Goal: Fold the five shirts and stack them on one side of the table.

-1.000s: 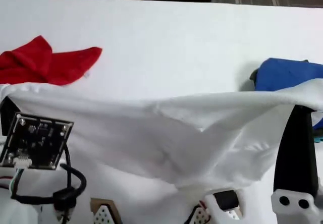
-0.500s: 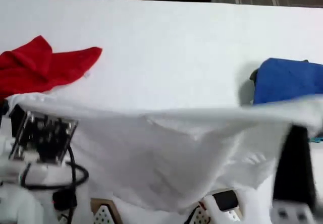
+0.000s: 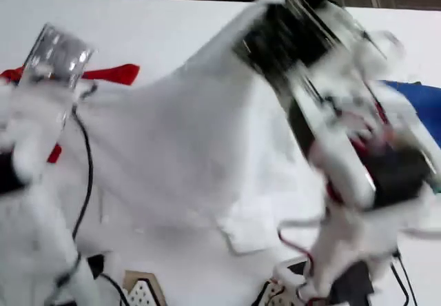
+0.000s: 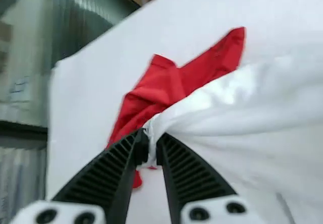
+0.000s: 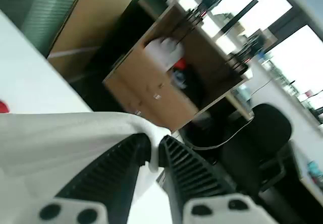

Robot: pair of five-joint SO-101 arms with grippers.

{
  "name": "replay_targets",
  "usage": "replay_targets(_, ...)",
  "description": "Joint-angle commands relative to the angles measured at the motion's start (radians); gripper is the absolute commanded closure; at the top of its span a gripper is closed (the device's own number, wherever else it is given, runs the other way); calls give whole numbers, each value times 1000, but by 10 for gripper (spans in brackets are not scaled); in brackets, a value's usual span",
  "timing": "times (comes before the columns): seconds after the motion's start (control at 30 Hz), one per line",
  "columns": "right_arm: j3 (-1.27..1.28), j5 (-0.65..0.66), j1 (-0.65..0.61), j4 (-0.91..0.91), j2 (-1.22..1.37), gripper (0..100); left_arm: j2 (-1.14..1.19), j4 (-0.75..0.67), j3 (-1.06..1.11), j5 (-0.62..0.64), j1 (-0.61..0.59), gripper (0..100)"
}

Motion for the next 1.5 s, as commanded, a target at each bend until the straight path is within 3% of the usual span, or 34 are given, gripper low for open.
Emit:
replay_targets(0.0,61,0,42,-113,93,978,161,-77,-39,11,43,976)
replay_targets(0.23,104,-2,108,-203,305,978,505,-60,-346,5,57,976)
replay_targets(0.53,103,6,205,-317,437,978,875,141,-792,3,25,976)
replay_targets(0.83,-71,8,199,-303,446,978,1076,322,-1090,-21,21,976)
replay_targets(1.1,-40,-3,197,-145,489,978,1102,371,-1113,-35,9,976)
replay_targets(1.47,-51,-26,196,160,519,978,1039,373,-799,-87,-49,975)
